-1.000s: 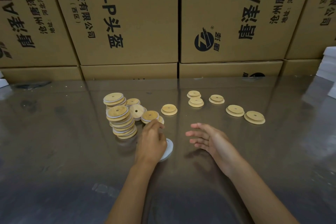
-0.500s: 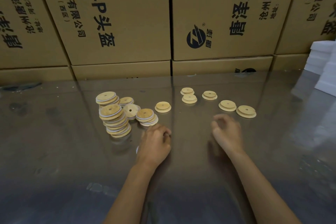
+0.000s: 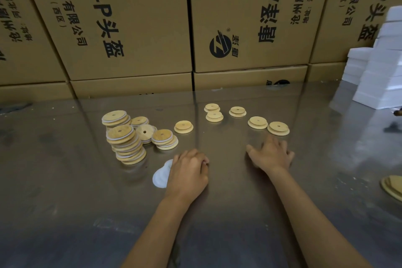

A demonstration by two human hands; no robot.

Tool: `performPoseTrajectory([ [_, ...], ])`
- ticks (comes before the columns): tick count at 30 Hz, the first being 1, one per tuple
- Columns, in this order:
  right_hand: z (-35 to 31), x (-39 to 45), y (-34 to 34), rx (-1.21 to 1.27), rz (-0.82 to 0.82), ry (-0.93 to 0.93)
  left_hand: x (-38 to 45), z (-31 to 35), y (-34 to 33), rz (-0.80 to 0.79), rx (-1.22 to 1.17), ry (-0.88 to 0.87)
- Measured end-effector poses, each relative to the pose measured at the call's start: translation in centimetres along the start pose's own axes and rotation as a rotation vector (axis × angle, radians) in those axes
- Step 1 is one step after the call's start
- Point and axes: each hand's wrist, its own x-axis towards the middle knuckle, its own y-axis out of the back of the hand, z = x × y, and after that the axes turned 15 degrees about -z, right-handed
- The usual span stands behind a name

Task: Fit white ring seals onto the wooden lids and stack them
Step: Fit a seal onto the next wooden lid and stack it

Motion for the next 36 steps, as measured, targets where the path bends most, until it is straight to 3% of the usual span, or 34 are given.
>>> performPoseTrajectory([
  [4,1.5,1.4,1.8,0.044,-0.016,-0.027,-0.2,0.0,0.1,-0.017,-0.015,-0.003],
  [9,1.7,2.4,1.6,-0.050,0.081,-0.059,-0.3,0.1,0.3,-0.036,-0.032,-0.010],
  [16,2.0,1.6,1.1,-0.053,0.239,0.128,-0.4,0.2,0.7,-0.065,-0.080,-0.014],
  [23,0.8,-0.8,-0.3,0.065,0.081,0.275,-0.3,0.3,0.8,-0.090,-0.074,-0.004],
  [30,-5.1,-4.1,-2.9,0.163,-0.187,0.398,-0.4,0.3,1.0,-0.057,-0.079,0.054],
  [36,-6.4,-3.9,-3.1,0.319,-0.376,0.317,-0.2,-0.7,1.1,-0.006,-0.120,0.141],
])
